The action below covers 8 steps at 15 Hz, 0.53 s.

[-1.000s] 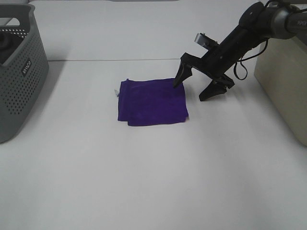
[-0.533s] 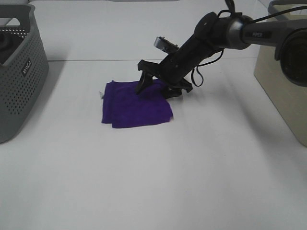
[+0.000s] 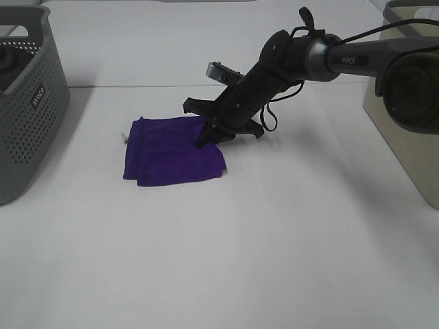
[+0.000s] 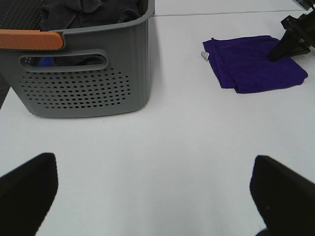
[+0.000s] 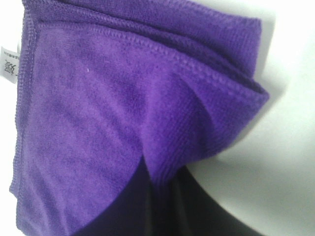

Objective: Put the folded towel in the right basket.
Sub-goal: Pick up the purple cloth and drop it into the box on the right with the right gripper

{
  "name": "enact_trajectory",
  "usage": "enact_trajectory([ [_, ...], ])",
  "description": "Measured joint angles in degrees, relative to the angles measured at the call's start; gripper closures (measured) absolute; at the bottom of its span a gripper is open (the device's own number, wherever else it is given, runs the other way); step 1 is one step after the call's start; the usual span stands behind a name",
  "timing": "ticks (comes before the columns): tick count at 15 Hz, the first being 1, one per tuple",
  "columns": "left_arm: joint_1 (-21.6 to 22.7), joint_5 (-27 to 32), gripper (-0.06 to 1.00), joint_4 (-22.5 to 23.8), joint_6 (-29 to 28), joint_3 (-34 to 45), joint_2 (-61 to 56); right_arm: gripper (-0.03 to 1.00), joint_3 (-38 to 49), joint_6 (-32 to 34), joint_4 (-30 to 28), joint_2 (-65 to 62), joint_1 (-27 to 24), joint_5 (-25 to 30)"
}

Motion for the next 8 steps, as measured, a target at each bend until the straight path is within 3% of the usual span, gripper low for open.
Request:
enact_trajectory([
  [2, 0.0, 0.0, -0.05, 0.0, 0.0, 0.0, 0.0, 0.92, -1.2, 0.0, -1.3, 0.0, 0.0, 2.3],
  [4, 0.0, 0.0, -0.05, 0.0, 0.0, 0.0, 0.0, 0.92, -5.4, 0.3, -5.0, -0.5, -0.1, 8.9],
  [6, 0.0, 0.0, -0.05, 0.0, 0.0, 0.0, 0.0, 0.92, -13.8, 2.6, -6.6, -2.8, -0.6, 17.9],
  [7, 0.0, 0.0, -0.05, 0.0, 0.0, 0.0, 0.0, 0.92, -26.0, 5.4, -7.0, -6.6, -2.5, 22.6],
  [8, 0.0, 0.0, -0.05, 0.0, 0.0, 0.0, 0.0, 0.92, -29.2, 7.0, -7.4, -9.2, -4.2, 22.7],
])
